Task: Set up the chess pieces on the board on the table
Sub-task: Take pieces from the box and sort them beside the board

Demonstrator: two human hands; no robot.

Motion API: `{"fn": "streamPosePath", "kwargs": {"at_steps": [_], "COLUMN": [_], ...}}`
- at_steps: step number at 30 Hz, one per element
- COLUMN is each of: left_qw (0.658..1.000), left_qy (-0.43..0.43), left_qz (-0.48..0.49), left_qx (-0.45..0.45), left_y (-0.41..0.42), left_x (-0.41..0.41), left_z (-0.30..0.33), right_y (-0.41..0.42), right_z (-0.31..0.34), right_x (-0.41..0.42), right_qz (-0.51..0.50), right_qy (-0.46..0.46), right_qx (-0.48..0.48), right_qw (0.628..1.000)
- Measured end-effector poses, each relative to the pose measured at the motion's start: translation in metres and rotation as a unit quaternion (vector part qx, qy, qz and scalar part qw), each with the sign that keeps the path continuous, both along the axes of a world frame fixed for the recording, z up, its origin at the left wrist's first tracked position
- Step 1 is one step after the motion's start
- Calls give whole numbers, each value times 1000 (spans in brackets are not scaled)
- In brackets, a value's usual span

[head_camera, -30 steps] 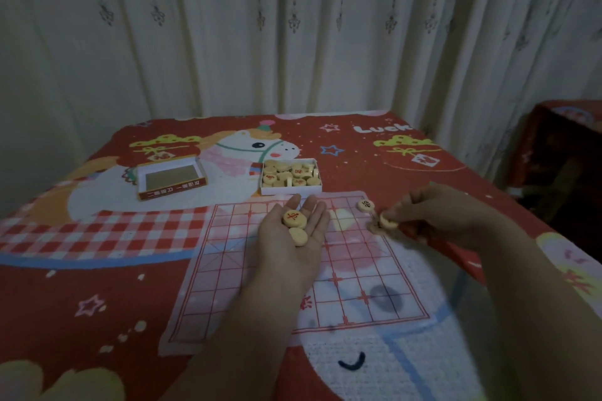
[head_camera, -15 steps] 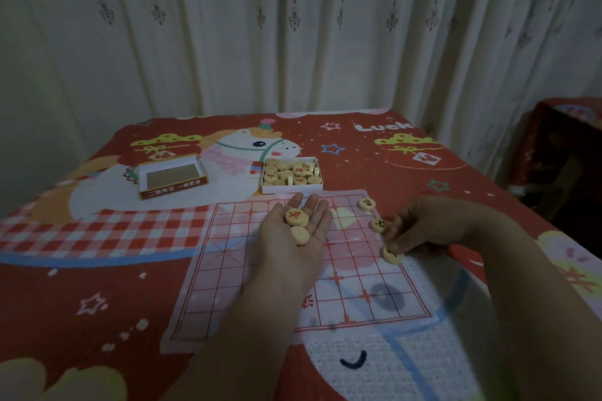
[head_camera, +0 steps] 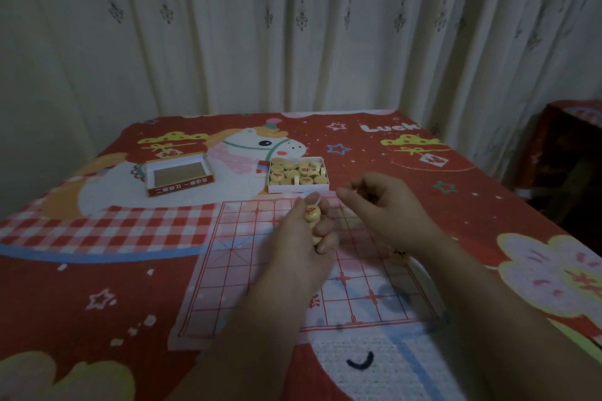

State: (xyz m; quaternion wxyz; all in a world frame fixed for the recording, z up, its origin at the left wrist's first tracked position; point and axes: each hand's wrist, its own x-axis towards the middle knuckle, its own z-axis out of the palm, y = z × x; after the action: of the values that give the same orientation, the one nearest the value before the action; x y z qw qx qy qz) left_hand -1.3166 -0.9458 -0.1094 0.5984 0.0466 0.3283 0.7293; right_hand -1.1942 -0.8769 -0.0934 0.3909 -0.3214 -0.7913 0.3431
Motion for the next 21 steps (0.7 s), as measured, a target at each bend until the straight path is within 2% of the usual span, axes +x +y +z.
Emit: {"fn": "streamPosePath", "kwargs": {"at_steps": [3,6,8,14,21], "left_qw": [997,984,977,969,960], "left_qy": [83,180,215,247,278], "left_qz": [-1,2,10,-1,-10], "left_qx": [2,-6,-2,15,-23], "left_y": [0,-1,0,-2,-3], "left_x": [4,7,8,7,12], "left_z": [0,-1,-3,-5,-3], "right_y": [-6,-10,-12,-13,-11], "right_z": [-4,-3,-3,4,4], "right_x": [-8,-11,-12,-6,-4], "right_qz": [36,94,112,148,175], "right_qy": [29,56,57,95,74], "right_qx": [-12,-71,-92,-160,-205], "right_qw": [999,991,988,971,960]}}
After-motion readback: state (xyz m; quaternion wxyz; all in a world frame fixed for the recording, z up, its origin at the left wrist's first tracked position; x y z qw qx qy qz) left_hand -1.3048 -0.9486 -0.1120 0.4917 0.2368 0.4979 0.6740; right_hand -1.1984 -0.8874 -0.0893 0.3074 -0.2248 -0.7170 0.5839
